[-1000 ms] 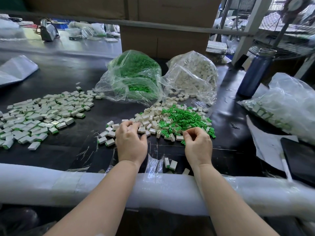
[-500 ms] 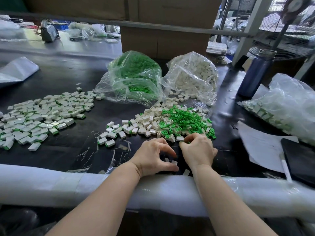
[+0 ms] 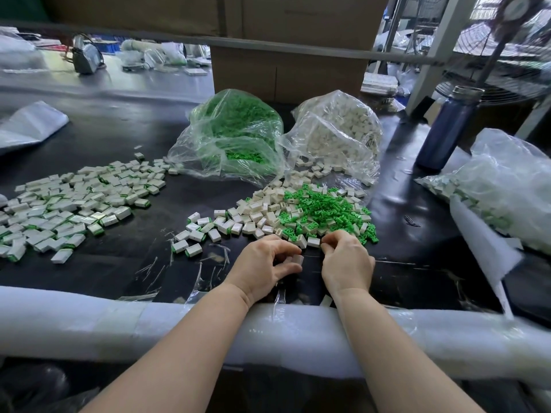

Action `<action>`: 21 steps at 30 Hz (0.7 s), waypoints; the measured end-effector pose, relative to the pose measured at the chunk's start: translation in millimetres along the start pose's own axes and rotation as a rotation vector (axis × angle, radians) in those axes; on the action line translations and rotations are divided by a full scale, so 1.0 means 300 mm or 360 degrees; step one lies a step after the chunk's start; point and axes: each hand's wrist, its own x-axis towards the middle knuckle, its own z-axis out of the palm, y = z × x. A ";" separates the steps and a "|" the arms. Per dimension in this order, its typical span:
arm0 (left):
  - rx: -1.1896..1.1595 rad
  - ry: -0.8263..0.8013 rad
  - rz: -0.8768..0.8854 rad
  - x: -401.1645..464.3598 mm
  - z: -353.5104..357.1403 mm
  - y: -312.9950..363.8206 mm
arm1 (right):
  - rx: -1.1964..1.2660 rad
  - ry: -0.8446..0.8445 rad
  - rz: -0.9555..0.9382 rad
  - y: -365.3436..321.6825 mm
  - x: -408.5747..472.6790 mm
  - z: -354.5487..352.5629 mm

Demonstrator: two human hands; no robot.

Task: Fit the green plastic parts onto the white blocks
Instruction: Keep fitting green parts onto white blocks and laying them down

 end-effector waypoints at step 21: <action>-0.1103 0.0250 -0.0390 0.011 -0.024 -0.036 | 0.0555 -0.0134 -0.0637 -0.040 -0.042 -0.005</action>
